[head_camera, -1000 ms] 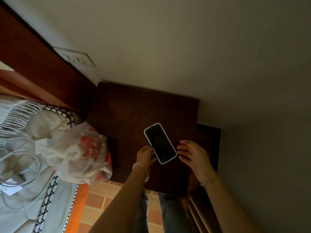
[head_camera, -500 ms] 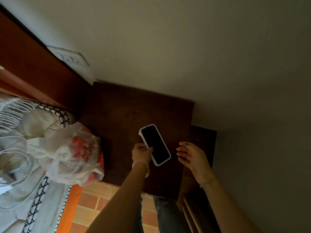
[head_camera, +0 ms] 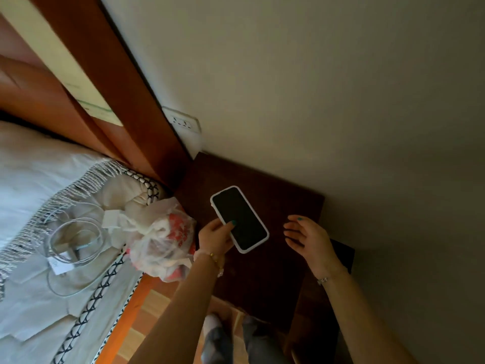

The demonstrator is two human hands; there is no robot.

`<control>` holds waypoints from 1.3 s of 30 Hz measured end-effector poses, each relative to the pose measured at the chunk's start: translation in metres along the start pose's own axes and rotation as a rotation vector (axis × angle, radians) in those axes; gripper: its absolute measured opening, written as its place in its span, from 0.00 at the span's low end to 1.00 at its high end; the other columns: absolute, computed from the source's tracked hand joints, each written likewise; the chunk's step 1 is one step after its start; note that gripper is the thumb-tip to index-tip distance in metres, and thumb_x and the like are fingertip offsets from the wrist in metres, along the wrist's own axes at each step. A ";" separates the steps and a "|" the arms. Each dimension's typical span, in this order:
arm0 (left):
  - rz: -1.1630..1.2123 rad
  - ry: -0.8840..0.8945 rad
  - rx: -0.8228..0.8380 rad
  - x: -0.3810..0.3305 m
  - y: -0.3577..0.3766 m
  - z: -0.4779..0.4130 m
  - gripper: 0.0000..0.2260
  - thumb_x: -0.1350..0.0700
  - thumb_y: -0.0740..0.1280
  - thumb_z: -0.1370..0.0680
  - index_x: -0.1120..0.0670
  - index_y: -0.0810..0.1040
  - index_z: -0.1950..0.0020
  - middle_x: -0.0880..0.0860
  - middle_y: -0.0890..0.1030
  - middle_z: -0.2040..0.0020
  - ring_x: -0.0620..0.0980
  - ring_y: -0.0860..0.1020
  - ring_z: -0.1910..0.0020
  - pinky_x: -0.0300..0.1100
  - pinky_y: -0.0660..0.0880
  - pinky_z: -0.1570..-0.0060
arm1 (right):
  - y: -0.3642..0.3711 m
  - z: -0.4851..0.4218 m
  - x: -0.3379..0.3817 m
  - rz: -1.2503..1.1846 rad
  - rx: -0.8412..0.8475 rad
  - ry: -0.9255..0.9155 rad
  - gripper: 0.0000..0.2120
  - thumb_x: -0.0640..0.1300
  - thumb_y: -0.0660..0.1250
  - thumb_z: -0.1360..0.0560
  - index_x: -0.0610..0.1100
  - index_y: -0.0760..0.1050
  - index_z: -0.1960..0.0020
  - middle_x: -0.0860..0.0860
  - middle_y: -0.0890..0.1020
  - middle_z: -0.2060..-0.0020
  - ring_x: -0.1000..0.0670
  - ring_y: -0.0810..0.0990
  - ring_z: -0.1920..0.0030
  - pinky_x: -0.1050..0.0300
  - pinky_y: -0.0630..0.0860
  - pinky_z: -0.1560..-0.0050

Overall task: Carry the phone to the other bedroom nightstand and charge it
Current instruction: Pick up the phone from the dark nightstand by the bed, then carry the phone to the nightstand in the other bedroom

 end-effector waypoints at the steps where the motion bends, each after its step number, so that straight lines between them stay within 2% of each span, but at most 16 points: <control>1: 0.032 0.020 -0.012 -0.008 -0.008 0.005 0.16 0.65 0.65 0.25 0.63 0.73 0.38 0.61 0.78 0.43 0.58 0.79 0.48 0.51 0.77 0.51 | 0.009 0.003 0.004 0.010 0.015 -0.011 0.10 0.45 0.57 0.21 0.46 0.77 0.48 0.46 0.80 0.53 0.48 0.79 0.50 0.53 0.75 0.50; 6: 0.173 0.146 -0.030 -0.044 -0.058 0.031 0.14 0.64 0.66 0.26 0.62 0.75 0.40 0.61 0.80 0.45 0.53 0.81 0.56 0.41 0.80 0.67 | 0.067 0.021 0.019 0.090 0.101 -0.071 0.10 0.45 0.58 0.21 0.45 0.78 0.49 0.45 0.81 0.52 0.47 0.80 0.50 0.52 0.76 0.48; 9: 0.236 0.220 -0.060 -0.061 -0.095 0.052 0.14 0.64 0.65 0.26 0.61 0.75 0.40 0.58 0.81 0.49 0.51 0.80 0.56 0.39 0.79 0.66 | 0.110 0.036 0.021 0.141 0.189 -0.091 0.10 0.45 0.58 0.21 0.46 0.78 0.50 0.46 0.82 0.53 0.47 0.80 0.50 0.52 0.76 0.48; 13: 0.347 0.268 -0.138 -0.071 -0.158 0.079 0.15 0.63 0.65 0.25 0.63 0.74 0.38 0.59 0.79 0.43 0.52 0.78 0.53 0.41 0.76 0.60 | 0.169 0.064 0.017 0.206 0.319 -0.127 0.10 0.44 0.58 0.21 0.46 0.78 0.50 0.46 0.82 0.54 0.48 0.80 0.51 0.54 0.77 0.50; 17: 0.461 0.345 -0.235 -0.075 -0.225 0.112 0.13 0.63 0.63 0.24 0.62 0.75 0.41 0.56 0.79 0.55 0.51 0.77 0.58 0.41 0.75 0.60 | 0.227 0.099 0.003 0.262 0.464 -0.154 0.09 0.42 0.59 0.21 0.45 0.78 0.51 0.47 0.81 0.58 0.49 0.80 0.55 0.54 0.76 0.51; 20: 0.531 0.395 -0.321 -0.070 -0.280 0.136 0.13 0.62 0.64 0.25 0.61 0.76 0.40 0.57 0.79 0.51 0.53 0.78 0.56 0.42 0.76 0.60 | 0.271 0.125 -0.018 0.320 0.581 -0.160 0.10 0.43 0.59 0.21 0.45 0.79 0.51 0.48 0.82 0.57 0.49 0.80 0.54 0.55 0.75 0.51; 22: 0.565 0.427 -0.354 -0.063 -0.316 0.155 0.11 0.63 0.64 0.24 0.61 0.76 0.42 0.56 0.79 0.54 0.52 0.78 0.57 0.41 0.77 0.63 | 0.302 0.146 -0.036 0.364 0.667 -0.153 0.11 0.43 0.58 0.21 0.44 0.78 0.50 0.47 0.82 0.56 0.48 0.80 0.52 0.53 0.75 0.49; 24: 0.601 0.454 -0.376 -0.055 -0.352 0.176 0.08 0.63 0.63 0.24 0.60 0.76 0.46 0.56 0.79 0.57 0.52 0.78 0.59 0.41 0.77 0.61 | 0.335 0.171 -0.057 0.389 0.759 -0.141 0.10 0.43 0.57 0.21 0.44 0.78 0.51 0.48 0.81 0.57 0.48 0.80 0.52 0.52 0.75 0.45; 27: 0.649 0.487 -0.433 -0.033 -0.408 0.207 0.05 0.64 0.62 0.24 0.58 0.77 0.52 0.55 0.79 0.58 0.52 0.78 0.59 0.43 0.74 0.59 | 0.384 0.213 -0.093 0.436 0.866 -0.133 0.10 0.43 0.59 0.21 0.45 0.78 0.54 0.50 0.82 0.62 0.50 0.80 0.58 0.55 0.75 0.52; 31: 0.709 0.525 -0.568 0.010 -0.488 0.255 0.06 0.62 0.64 0.25 0.58 0.78 0.50 0.56 0.80 0.57 0.52 0.78 0.59 0.40 0.75 0.63 | 0.446 0.277 -0.155 0.549 1.034 -0.098 0.09 0.44 0.59 0.22 0.44 0.78 0.53 0.49 0.82 0.60 0.50 0.80 0.58 0.56 0.76 0.53; 36: 0.964 0.535 -0.779 0.083 -0.576 0.323 0.03 0.62 0.64 0.26 0.57 0.76 0.59 0.56 0.79 0.60 0.53 0.78 0.61 0.43 0.74 0.61 | 0.507 0.366 -0.236 0.704 1.239 -0.040 0.08 0.44 0.62 0.23 0.45 0.79 0.54 0.49 0.82 0.61 0.49 0.80 0.58 0.54 0.74 0.50; 39: 1.116 0.544 -0.925 0.130 -0.620 0.366 0.04 0.62 0.64 0.25 0.57 0.75 0.61 0.56 0.77 0.62 0.53 0.77 0.64 0.40 0.75 0.68 | 0.538 0.422 -0.287 0.803 1.358 -0.013 0.08 0.44 0.62 0.24 0.46 0.80 0.55 0.49 0.83 0.62 0.48 0.80 0.59 0.55 0.75 0.53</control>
Point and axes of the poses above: each hand's wrist, its own z-axis away from the middle knuckle, its own y-axis out of the palm, x = y × z, the point moved 7 cm from there along -z, towards the middle knuckle
